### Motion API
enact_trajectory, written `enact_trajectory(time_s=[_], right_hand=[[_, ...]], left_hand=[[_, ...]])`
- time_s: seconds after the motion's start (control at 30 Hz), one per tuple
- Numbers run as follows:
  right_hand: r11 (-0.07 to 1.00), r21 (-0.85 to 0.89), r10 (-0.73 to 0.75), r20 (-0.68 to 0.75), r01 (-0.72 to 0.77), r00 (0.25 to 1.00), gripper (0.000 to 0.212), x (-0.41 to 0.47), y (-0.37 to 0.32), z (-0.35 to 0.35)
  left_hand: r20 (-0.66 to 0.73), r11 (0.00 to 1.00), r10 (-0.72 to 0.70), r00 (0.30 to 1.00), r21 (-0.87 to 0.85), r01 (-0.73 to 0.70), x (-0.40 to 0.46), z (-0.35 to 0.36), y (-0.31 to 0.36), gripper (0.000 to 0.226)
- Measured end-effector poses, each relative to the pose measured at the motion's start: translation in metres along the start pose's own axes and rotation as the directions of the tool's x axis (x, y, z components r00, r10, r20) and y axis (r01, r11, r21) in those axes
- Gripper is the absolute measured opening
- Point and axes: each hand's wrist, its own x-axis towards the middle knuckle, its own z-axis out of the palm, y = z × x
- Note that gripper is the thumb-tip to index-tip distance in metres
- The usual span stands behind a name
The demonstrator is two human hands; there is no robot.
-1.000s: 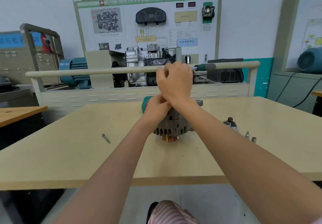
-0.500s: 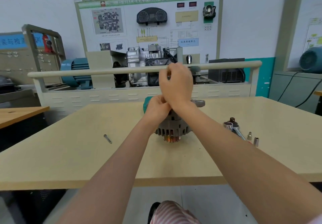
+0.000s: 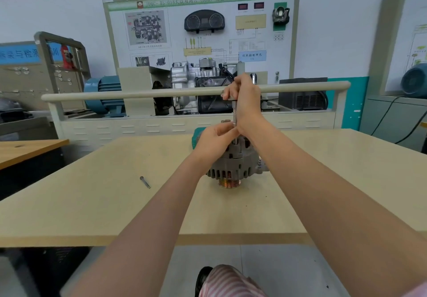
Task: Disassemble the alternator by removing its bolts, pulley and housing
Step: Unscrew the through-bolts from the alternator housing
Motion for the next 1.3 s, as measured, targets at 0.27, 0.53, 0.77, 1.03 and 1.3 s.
enact_trajectory(time_s=[0.27,0.53,0.77,1.03,1.3], right_hand=[[0.254,-0.894,-0.512,0.198,0.368,0.836,0.02,-0.018,0.024,0.002],[0.309,-0.887,-0.49,0.16,0.342,0.857,0.017,-0.015,0.017,-0.004],[0.437,-0.818,-0.484,0.136,0.374,0.864,0.03,-0.016,0.013,-0.002],[0.903,-0.382,-0.183,0.071,0.196,0.981,0.042,-0.007,0.001,-0.006],[0.981,-0.176,-0.083,0.027,0.087,0.996,0.045,-0.003,0.001,-0.007]], left_hand=[[-0.076,0.998,-0.044,0.996,0.042,0.048,0.002,0.0,-0.002,0.016],[-0.056,1.0,-0.014,0.998,0.026,0.015,0.0,0.002,0.0,0.021],[-0.028,0.999,0.017,0.999,0.047,-0.016,0.0,0.0,-0.002,0.026],[0.046,1.0,0.015,0.999,-0.012,-0.015,-0.005,-0.002,0.003,0.025],[0.049,0.998,0.047,0.998,-0.035,-0.046,-0.003,-0.003,-0.001,0.02]])
